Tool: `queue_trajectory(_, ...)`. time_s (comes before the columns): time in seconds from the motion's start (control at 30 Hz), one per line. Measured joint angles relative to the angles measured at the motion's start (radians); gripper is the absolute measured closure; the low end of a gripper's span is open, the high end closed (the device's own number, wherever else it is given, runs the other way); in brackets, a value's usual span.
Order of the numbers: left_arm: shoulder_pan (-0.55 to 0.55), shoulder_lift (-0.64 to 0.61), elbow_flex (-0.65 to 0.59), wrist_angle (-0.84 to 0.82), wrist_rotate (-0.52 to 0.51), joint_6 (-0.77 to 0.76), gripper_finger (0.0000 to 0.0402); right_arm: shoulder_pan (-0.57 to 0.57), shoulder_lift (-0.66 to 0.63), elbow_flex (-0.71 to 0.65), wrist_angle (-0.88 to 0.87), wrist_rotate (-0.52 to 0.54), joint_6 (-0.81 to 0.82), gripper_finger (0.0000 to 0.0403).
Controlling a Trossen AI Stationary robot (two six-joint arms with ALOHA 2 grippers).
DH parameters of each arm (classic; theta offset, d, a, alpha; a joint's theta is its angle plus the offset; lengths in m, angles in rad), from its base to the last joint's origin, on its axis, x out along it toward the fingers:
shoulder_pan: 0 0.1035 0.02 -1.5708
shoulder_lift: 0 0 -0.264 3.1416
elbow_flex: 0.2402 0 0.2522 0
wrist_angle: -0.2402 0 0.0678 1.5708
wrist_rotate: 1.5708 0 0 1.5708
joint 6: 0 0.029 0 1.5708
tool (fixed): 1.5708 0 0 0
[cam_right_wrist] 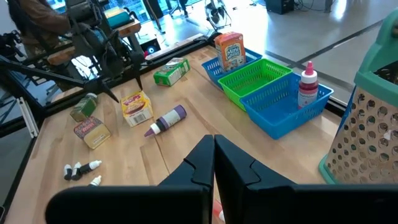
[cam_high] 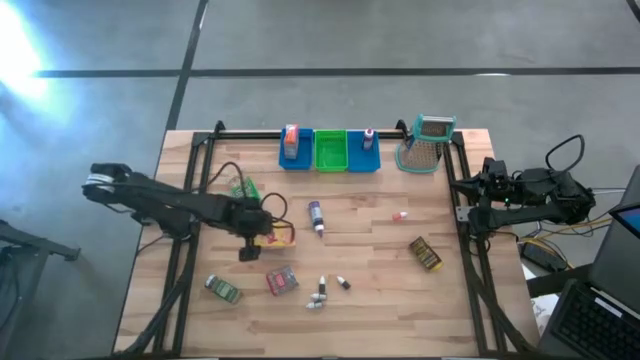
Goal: Pick & Place Kitchen Items
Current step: Put the yellow cereal box into the left blue bin
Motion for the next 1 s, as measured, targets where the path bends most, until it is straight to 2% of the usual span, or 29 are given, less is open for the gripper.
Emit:
queue_trajectory(0.2,-0.001,-0.142,-0.103,0.074,-0.002,-0.030,0.0001,0.000,0.000,0.000,0.000,0.000,0.000,0.0394)
queue_trajectory(0.4,-0.001,-0.222,-0.222,0.282,-0.021,0.015,0.0001,0.000,0.000,0.000,0.000,0.000,0.000,0.0394)
queue_trajectory(0.5,-0.001,-0.230,-0.261,0.341,-0.022,0.015,0.0001,0.000,0.000,0.000,0.000,0.000,0.000,0.0394)
queue_trajectory(1.0,-0.003,-0.199,-0.267,0.357,-0.059,-0.013,0.0001,0.000,0.000,0.000,0.000,0.000,0.000,0.0394)
